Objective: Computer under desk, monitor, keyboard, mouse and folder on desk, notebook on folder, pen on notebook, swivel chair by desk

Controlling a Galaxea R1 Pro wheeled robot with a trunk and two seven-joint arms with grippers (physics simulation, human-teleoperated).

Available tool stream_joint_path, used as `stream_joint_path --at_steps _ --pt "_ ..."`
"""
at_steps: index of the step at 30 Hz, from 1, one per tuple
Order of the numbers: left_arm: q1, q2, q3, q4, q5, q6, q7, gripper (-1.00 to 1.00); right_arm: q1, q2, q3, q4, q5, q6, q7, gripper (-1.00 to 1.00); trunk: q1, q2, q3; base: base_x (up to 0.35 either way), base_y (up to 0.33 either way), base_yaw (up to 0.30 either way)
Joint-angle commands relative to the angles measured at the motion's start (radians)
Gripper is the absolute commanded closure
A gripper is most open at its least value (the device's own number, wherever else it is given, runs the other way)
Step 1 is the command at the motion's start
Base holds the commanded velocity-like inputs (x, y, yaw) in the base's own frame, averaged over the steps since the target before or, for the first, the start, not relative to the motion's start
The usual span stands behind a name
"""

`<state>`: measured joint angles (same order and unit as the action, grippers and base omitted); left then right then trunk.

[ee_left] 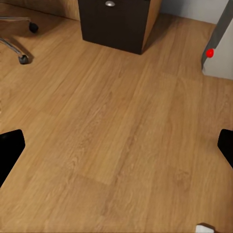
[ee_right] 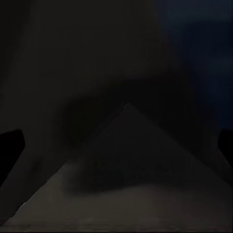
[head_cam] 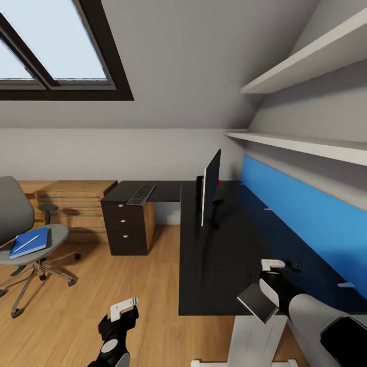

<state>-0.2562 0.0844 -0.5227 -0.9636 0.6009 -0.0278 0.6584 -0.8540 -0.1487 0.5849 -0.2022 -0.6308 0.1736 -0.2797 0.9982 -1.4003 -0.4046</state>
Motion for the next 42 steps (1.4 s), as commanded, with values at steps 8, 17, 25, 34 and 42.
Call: stream_joint_path --at_steps 8,17,25,34,42 --pt "-0.001 0.002 -0.005 0.0 0.007 -0.003 0.006 -1.0 0.0 0.0 0.009 -0.004 -0.005 0.048 -0.006 -1.0 0.0 -0.001 -0.001 0.0 0.0 0.0" --pt "-0.001 0.002 -0.005 0.0 0.007 -0.003 0.006 -1.0 0.0 0.0 0.009 -0.004 0.012 0.05 -0.006 -1.0 0.004 -0.008 -0.004 0.0 0.0 0.0" --pt "-0.001 0.002 -0.005 0.0 0.008 -0.003 0.006 -1.0 0.0 0.0 0.009 -0.003 0.015 0.05 -0.006 -1.0 0.004 -0.008 -0.004 0.0 0.0 0.0" --pt "-0.001 0.002 -0.005 0.002 0.008 -0.003 0.007 -1.0 0.0 0.0 0.01 -0.005 0.017 0.048 -0.006 -1.0 0.004 -0.008 -0.004 0.0 0.0 0.0" --pt "-0.001 0.002 -0.005 0.025 0.006 -0.004 0.007 -1.0 0.0 0.0 0.01 -0.005 0.031 0.047 -0.006 -1.0 0.004 -0.008 -0.004 0.086 0.0 0.0"
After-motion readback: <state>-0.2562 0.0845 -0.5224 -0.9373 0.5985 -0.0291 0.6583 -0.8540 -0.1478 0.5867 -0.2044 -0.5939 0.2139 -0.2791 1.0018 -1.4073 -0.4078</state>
